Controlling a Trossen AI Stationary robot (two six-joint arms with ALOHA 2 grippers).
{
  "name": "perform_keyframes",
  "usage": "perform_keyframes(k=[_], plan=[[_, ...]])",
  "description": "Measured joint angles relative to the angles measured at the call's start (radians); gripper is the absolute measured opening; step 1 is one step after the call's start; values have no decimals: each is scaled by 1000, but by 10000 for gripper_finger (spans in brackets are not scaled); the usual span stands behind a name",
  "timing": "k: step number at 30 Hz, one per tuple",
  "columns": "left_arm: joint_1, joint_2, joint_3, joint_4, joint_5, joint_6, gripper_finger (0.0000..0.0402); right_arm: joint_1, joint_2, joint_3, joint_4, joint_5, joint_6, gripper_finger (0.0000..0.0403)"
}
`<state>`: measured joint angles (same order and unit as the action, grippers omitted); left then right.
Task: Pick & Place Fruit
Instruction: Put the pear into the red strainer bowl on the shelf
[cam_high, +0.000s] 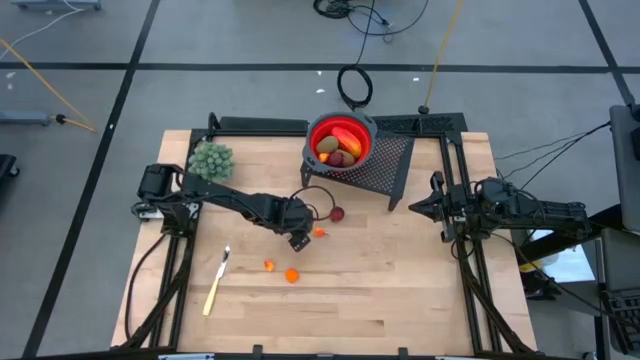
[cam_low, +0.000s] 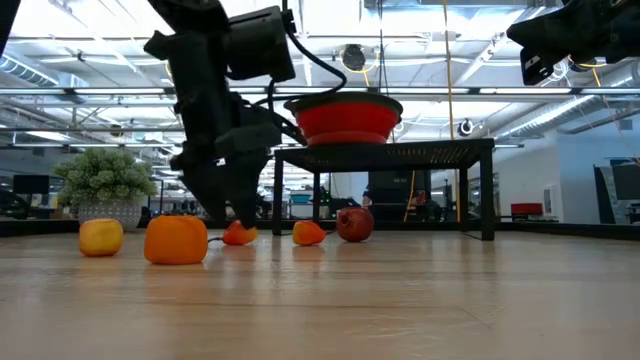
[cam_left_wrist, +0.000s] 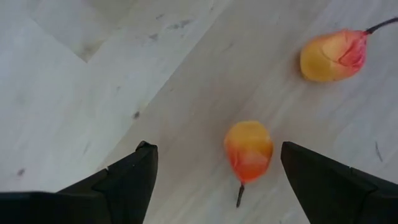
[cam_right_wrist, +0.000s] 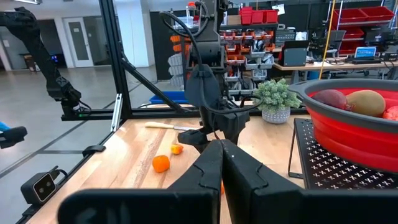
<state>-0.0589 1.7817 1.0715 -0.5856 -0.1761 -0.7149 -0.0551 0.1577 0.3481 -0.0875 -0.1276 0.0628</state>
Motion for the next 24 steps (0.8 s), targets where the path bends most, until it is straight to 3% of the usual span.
perform_keyframes(k=[13,24], plan=[[26,0,-52,41,16,26,326,0,0,0,0,0,0,0],[26,0,-52,86,-8,52,280,0,0,0,0,1,-46,0]])
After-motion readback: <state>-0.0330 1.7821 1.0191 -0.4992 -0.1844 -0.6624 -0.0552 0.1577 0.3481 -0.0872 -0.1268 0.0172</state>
